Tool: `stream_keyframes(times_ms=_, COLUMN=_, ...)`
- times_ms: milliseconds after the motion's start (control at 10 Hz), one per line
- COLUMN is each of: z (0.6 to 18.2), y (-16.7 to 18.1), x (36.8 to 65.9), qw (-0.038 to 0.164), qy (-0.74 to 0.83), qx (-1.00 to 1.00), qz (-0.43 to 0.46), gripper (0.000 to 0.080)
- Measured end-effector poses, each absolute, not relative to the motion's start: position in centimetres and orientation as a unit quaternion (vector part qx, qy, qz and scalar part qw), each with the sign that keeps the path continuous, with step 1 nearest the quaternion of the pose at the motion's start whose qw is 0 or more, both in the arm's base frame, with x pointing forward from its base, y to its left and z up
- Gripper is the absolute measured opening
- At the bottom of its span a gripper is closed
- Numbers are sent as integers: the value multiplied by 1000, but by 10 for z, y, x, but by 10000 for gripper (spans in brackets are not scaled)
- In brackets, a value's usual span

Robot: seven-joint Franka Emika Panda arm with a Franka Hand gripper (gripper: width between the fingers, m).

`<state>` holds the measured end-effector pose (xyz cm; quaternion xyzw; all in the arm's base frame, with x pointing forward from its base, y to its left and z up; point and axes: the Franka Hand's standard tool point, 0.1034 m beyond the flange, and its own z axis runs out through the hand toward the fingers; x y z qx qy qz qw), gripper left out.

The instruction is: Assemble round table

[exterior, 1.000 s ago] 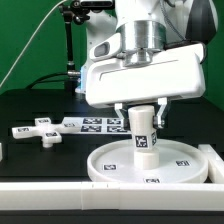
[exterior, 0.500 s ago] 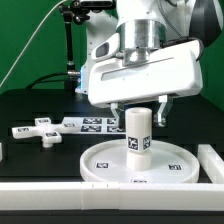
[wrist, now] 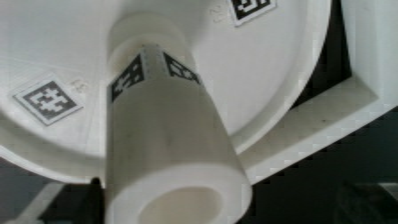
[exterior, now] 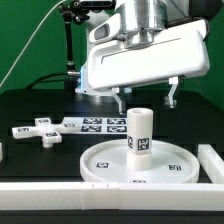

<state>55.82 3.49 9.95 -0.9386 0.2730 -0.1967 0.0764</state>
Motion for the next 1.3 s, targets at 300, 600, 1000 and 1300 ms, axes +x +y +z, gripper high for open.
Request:
stream_keyframes(times_ms=300, z=93, y=37, x=552, qw=94, qy=250, qx=-955, qz=-126, gripper=649)
stream_keyframes(times_ms=600, z=97, y=19, x=561, qw=82, qy=149, qx=-981, qz=-92, gripper=649)
stream_keyframes(times_ms=1000, z=97, y=28, x=566, qw=42, qy=-2, qx=-993, qz=-112, gripper=649)
stream_keyframes(times_ms=1300, z=96, y=34, x=566, qw=6, qy=-181, qx=-978, qz=-107, gripper=649)
